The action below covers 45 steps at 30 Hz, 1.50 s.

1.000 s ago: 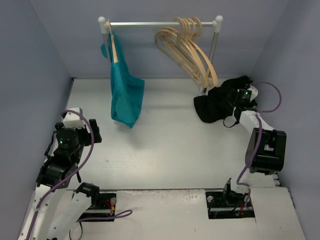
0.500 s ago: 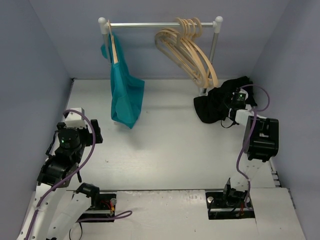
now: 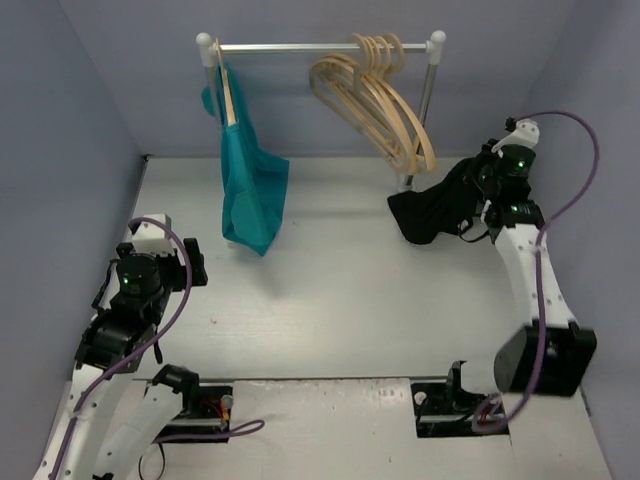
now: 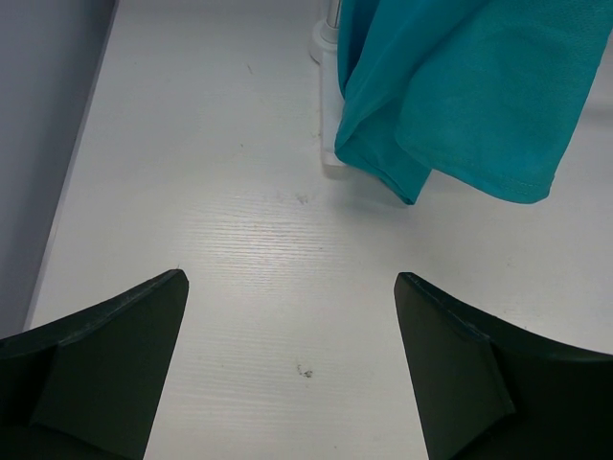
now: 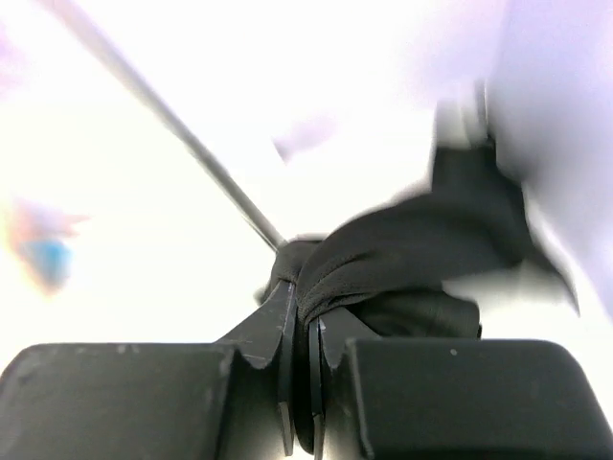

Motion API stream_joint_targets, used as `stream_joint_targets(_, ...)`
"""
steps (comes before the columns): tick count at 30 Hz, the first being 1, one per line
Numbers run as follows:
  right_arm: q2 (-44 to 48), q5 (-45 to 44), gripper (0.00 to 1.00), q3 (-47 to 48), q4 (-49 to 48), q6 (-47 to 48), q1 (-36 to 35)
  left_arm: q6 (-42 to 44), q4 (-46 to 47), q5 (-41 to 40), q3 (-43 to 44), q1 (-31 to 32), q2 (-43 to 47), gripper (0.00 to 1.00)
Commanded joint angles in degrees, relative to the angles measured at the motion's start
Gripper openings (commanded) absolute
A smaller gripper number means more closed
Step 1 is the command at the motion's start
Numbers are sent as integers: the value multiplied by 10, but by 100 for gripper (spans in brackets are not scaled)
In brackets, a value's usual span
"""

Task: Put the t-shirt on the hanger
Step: Pick up the T-shirt at the corner of the board, then place the T-shirt at the center of the board.

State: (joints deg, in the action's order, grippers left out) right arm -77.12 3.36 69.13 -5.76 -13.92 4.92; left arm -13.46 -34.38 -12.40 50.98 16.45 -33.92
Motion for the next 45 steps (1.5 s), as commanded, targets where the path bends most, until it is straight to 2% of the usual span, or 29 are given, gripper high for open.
stream_joint_targets(1, 124, -32, 0, 59, 52, 25, -24, 11, 38, 10, 11, 3, -2, 85)
stream_joint_targets(4, 160, -14, 0, 69, 69, 17, -33, 12, 39, 12, 13, 3, 0, 85)
stream_joint_targets(8, 202, 59, 0, 96, 106, 4, -46, 12, 40, 22, 15, 3, 3, 85)
stream_joint_targets(12, 196, 177, 0, 128, 120, -22, -46, 12, 40, 31, 17, 3, 7, 85)
stream_joint_targets(14, 192, 243, 0, 138, 118, -50, -67, 12, 41, 40, 18, 3, 7, 85)
stream_joint_targets(16, 186, 267, 0, 145, 115, -67, -95, 14, 45, 48, 18, 2, 10, 85)
stream_joint_targets(26, 104, 252, 0, 253, 81, -122, -326, 12, 52, 123, 57, 2, 7, 85)
stream_joint_targets(30, 70, 225, 0, 298, 65, -126, -379, 7, 33, 140, 99, 3, 6, 85)
stream_joint_targets(34, 59, 202, 0, 316, 19, -149, -402, 8, 3, 154, 146, 3, 0, 85)
stream_joint_targets(42, 75, 122, 0, 228, -23, -191, -414, 3, -32, 225, 194, 3, -19, 85)
stream_joint_targets(45, 82, 78, 0, 110, -39, -224, -419, -7, -32, 264, 175, 2, -27, 85)
